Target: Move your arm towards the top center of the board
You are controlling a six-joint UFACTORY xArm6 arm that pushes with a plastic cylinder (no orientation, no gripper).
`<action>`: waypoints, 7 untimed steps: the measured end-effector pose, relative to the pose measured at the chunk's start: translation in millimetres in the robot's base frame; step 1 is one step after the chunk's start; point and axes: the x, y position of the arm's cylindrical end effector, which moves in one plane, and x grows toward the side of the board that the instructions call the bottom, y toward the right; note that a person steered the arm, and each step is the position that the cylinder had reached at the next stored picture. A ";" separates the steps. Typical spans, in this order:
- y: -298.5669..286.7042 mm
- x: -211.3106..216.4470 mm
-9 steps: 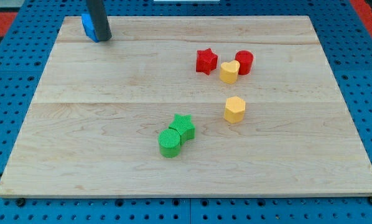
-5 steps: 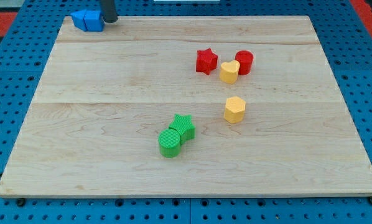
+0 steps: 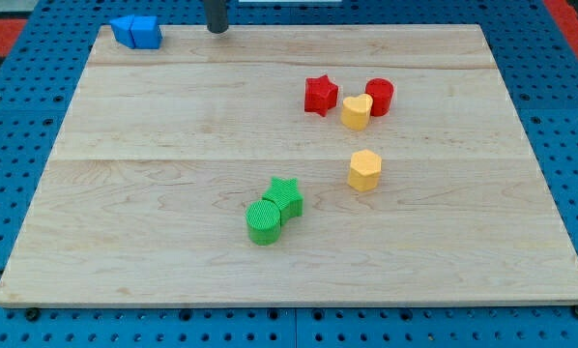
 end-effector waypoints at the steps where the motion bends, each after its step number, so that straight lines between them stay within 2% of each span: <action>1: 7.7 0.8; 4: 15.4 -0.2; 5: 9.1 25.2; 6: -65.9 108.1; 7: -197.5 90.7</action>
